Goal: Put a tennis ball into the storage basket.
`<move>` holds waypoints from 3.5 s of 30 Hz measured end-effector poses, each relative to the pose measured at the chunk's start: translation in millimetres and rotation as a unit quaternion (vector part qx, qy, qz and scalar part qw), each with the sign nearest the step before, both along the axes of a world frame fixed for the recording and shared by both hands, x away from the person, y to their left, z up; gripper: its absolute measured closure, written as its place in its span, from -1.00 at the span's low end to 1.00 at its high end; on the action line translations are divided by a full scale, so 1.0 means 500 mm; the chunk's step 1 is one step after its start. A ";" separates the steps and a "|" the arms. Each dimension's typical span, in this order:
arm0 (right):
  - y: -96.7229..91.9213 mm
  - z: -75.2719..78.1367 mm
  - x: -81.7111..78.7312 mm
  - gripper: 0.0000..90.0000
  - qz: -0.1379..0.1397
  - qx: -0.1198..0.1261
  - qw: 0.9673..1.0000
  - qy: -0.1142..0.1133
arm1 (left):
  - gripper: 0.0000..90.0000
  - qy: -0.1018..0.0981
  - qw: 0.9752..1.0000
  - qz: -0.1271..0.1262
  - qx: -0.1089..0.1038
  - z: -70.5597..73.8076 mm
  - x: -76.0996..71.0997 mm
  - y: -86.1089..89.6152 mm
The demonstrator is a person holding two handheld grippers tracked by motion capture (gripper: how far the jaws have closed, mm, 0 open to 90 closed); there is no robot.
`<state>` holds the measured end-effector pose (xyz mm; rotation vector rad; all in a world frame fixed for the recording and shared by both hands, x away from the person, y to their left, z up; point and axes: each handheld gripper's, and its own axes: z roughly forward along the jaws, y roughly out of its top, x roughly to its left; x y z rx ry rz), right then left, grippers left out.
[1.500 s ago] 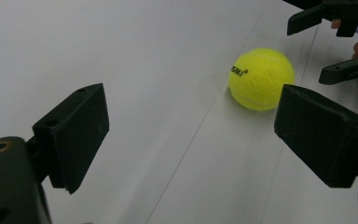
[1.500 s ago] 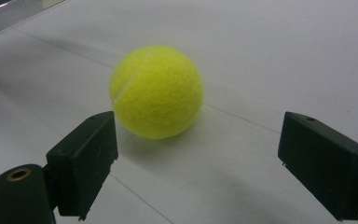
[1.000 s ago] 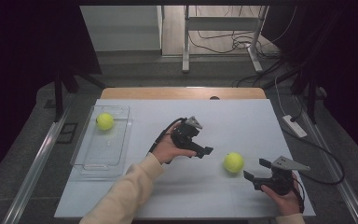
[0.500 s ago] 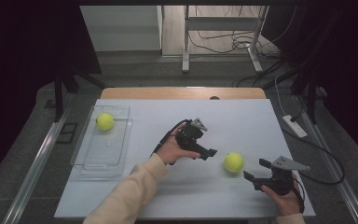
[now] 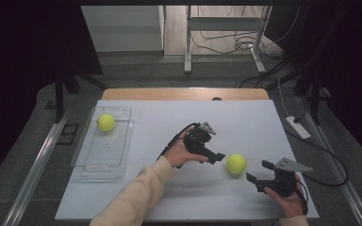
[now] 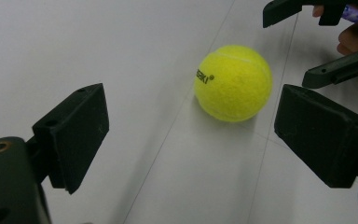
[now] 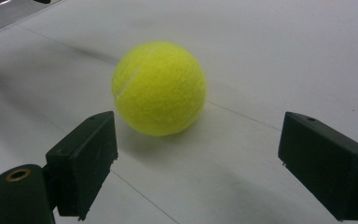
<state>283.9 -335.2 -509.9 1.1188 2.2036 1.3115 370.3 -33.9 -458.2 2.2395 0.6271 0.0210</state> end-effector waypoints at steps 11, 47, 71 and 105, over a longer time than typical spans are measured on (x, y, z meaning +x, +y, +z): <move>0.000 -0.003 0.001 -0.74 0.002 -0.002 1.000 0.004 | -0.75 0.000 1.000 -0.011 0.005 -0.013 0.004 -0.026; -0.005 -0.003 0.001 -0.75 0.000 -0.005 1.000 0.006 | -0.75 0.012 0.999 -0.047 0.013 -0.036 0.009 -0.101; -0.008 -0.005 -0.002 -0.75 0.005 -0.007 1.000 0.010 | -0.75 0.028 0.997 -0.061 0.024 -0.071 0.019 -0.139; -0.009 -0.003 -0.005 -0.74 0.009 -0.004 1.000 0.005 | -0.38 0.022 0.997 -0.065 0.017 -0.058 0.020 -0.122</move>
